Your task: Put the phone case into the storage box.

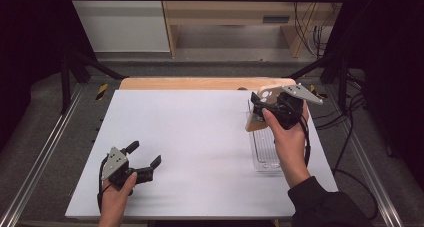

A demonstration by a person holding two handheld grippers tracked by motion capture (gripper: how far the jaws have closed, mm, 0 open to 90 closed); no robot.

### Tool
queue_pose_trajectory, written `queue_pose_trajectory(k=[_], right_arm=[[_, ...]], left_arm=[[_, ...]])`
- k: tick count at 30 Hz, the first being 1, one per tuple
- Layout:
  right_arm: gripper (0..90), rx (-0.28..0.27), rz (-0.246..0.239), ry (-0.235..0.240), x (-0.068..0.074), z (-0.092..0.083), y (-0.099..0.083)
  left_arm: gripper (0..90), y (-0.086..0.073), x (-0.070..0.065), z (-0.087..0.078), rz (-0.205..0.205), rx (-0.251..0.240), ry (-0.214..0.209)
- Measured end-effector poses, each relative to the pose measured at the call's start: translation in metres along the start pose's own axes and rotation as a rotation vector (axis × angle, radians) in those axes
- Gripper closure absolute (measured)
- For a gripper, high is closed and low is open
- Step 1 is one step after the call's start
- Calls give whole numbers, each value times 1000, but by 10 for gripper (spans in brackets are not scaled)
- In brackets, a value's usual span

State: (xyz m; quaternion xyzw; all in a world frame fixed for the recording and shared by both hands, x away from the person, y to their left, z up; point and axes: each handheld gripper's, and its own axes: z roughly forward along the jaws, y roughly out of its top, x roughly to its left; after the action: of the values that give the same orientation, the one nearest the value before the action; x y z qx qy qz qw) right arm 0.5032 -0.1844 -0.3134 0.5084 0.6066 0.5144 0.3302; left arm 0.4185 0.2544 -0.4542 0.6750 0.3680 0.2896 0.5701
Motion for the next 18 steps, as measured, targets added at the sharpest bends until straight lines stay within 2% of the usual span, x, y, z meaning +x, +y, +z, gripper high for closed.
queue_pose_trajectory(k=[7,10,13,16,18], right_arm=[[114,-9,32,-32,-14,7,5],[114,-12,28,-47,-18,12,7],[114,-23,11,-68,-20,15,8],[114,-41,-47,-94,-19,18,8],[114,-49,-49,-100,-20,20,8]], left_arm=[[12,-1,2,0,18,-5,3],[12,-3,3,1,22,4,1],[12,-3,2,3,24,11,-9],[12,-4,2,4,29,16,-11],[13,-5,2,5,32,17,-10]])
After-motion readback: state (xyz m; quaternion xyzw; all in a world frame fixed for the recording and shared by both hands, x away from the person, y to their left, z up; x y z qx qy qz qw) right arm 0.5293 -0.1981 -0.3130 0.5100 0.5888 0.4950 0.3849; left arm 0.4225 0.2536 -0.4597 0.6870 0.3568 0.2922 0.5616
